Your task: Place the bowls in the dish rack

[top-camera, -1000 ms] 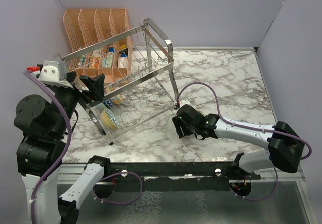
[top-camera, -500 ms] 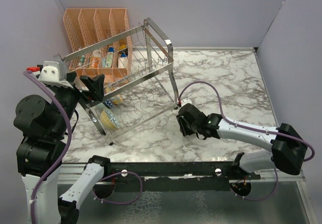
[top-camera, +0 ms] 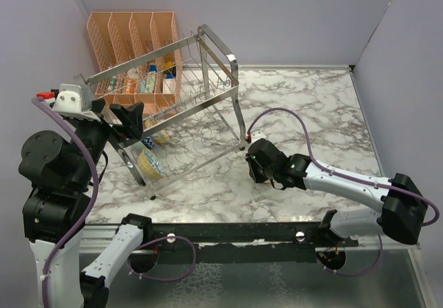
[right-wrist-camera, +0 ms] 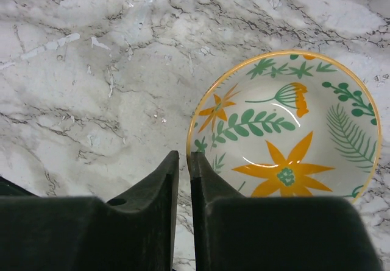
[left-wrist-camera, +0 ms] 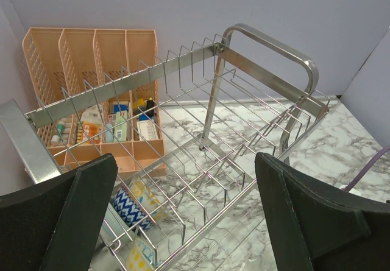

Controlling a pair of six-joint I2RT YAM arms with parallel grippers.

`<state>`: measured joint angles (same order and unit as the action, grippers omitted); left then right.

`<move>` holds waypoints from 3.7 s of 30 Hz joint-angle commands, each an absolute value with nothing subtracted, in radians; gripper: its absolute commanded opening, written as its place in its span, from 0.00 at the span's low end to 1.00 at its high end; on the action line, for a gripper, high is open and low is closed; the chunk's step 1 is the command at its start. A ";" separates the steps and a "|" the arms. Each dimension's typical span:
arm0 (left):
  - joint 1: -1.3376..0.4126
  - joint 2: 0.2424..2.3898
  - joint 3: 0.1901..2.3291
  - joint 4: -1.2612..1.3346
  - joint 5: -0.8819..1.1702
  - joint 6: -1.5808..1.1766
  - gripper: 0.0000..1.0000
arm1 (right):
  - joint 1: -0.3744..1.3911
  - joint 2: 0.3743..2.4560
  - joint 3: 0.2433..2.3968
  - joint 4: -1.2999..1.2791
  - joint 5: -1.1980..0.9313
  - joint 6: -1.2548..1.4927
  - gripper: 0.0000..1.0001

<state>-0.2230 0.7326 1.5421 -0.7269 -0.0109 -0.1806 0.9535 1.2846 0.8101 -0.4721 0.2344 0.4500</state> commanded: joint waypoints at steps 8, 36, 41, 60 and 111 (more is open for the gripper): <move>-0.225 0.725 1.545 -0.709 -0.003 -0.179 0.99 | 0.944 1.267 0.842 -0.480 0.213 0.411 0.64; -0.225 0.715 1.537 -0.707 -0.017 -0.176 0.99 | 0.944 1.302 0.857 -0.477 0.274 0.414 0.26; -0.225 0.710 1.533 -0.700 -0.019 -0.179 0.99 | 0.944 1.274 0.884 -0.519 0.309 0.408 0.09; -0.225 0.699 1.527 -0.698 -0.013 -0.186 0.99 | 0.943 1.350 0.903 -0.534 0.225 0.396 0.52; -0.226 0.669 1.512 -0.715 -0.031 -0.176 0.99 | 0.943 1.404 0.917 -0.500 0.125 0.391 0.27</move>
<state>-0.2230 0.6823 1.5162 -0.7273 -0.0124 -0.1802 0.9424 1.4250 0.9020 -0.5201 0.1631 0.3904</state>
